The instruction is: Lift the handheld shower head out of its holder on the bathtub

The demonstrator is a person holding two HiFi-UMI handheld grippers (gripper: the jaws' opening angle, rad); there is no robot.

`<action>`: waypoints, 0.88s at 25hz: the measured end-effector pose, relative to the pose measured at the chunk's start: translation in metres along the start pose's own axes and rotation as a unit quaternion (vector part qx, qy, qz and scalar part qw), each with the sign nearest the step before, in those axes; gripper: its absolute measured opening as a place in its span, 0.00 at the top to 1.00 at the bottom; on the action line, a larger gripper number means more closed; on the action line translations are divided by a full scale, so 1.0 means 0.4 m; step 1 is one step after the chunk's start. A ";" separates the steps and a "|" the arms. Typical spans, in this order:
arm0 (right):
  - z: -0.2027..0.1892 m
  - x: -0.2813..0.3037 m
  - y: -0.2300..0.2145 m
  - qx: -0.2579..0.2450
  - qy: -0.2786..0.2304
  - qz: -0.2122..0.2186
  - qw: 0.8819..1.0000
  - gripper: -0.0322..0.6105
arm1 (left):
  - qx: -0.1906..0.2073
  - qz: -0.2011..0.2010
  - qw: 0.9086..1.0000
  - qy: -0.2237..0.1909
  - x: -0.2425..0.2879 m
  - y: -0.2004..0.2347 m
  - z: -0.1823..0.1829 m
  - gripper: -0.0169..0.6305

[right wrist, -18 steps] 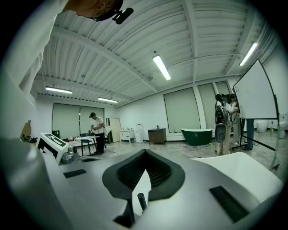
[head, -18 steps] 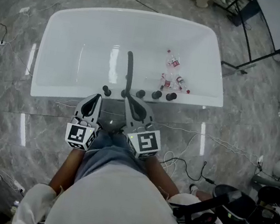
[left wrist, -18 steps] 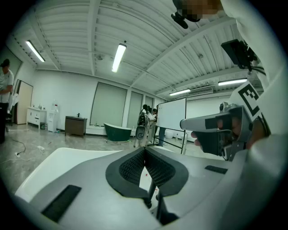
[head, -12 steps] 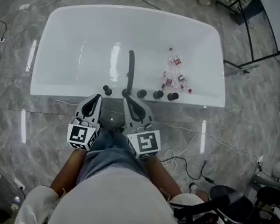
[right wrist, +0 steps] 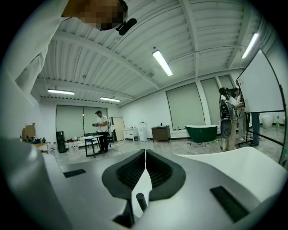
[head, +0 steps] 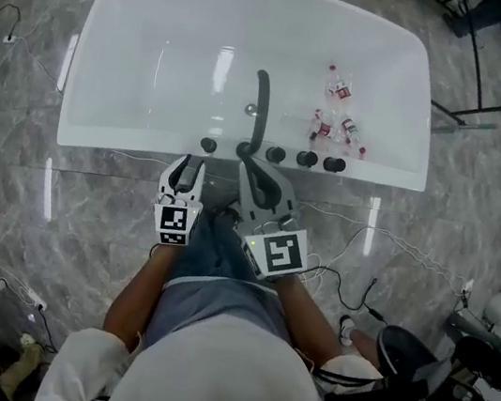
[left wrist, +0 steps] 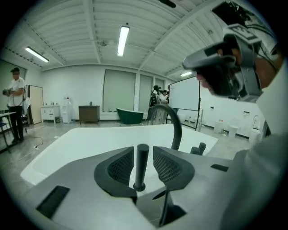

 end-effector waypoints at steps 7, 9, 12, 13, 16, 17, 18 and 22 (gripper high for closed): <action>-0.252 0.233 0.022 -0.011 0.041 0.005 0.999 0.92 | -0.030 0.010 0.998 0.044 0.296 0.141 -0.269 0.70; -0.362 0.274 0.032 -0.016 0.047 0.011 0.999 0.92 | -0.044 0.011 0.998 0.039 0.350 0.157 -0.371 0.70; -0.504 0.328 0.045 -0.016 0.049 0.013 0.999 0.92 | -0.045 0.008 0.998 0.034 0.422 0.173 -0.497 0.70; -0.544 0.339 0.047 -0.014 0.051 0.014 0.999 0.92 | -0.046 0.008 0.998 0.032 0.442 0.177 -0.534 0.70; -0.629 0.348 0.042 -0.006 0.052 0.012 0.999 0.92 | -0.045 0.007 0.998 0.031 0.484 0.173 -0.610 0.70; -0.646 0.350 0.039 -0.002 0.052 0.010 0.999 0.92 | -0.042 0.007 0.999 0.032 0.498 0.171 -0.629 0.70; -0.658 0.351 0.036 0.001 0.051 0.007 0.999 0.92 | -0.039 0.007 0.999 0.035 0.511 0.172 -0.645 0.70; -0.698 0.357 0.026 -0.001 0.051 0.001 0.999 0.92 | -0.037 0.008 0.998 0.045 0.558 0.179 -0.704 0.69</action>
Point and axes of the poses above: the fingertips, and each gripper's own axes: x forward along the fingers, y to its left, z out of its top, the point moved 9 cm from there along -x, backward along the fingers, and after that the axes turned 8 degrees about y, right-handed, at the moved point
